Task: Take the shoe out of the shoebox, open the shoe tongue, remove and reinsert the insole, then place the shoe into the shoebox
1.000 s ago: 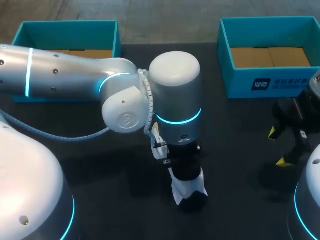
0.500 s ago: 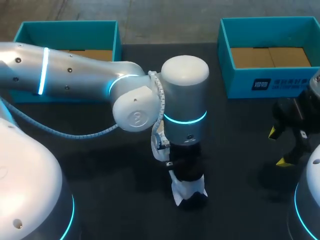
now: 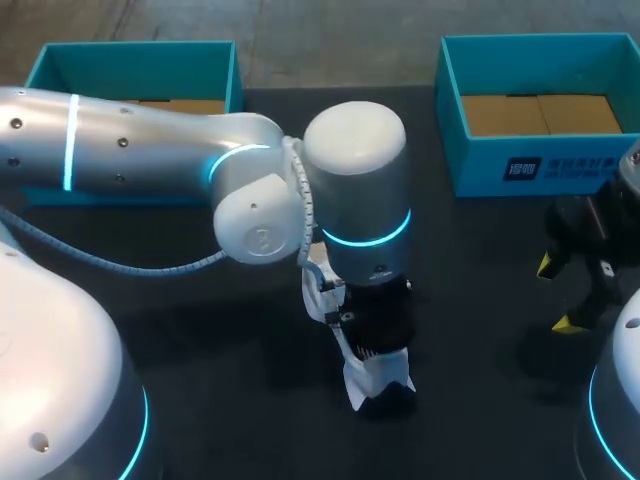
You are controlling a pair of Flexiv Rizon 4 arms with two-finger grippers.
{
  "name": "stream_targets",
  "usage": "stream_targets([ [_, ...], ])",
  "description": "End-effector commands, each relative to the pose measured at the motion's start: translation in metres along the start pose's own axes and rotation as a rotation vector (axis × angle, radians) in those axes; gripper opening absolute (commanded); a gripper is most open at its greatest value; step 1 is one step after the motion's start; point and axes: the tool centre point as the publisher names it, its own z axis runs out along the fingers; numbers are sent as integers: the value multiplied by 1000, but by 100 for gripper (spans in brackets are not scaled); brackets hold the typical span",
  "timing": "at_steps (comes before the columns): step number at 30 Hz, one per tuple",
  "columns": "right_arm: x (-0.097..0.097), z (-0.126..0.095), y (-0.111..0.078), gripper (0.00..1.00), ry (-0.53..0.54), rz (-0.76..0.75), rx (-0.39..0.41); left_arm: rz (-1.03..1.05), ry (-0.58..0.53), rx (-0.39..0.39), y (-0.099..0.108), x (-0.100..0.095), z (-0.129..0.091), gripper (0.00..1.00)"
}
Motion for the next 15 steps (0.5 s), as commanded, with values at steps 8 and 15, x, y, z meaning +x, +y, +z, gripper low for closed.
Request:
stream_targets([
  [8, 1, 1, 0, 100, -3, 1, 2, -24, -17, -41, 18, 15, -16, 0],
  [15, 1, 1, 0, 100, -3, 1, 2, -35, -9, -89, 23, 21, -23, 0],
])
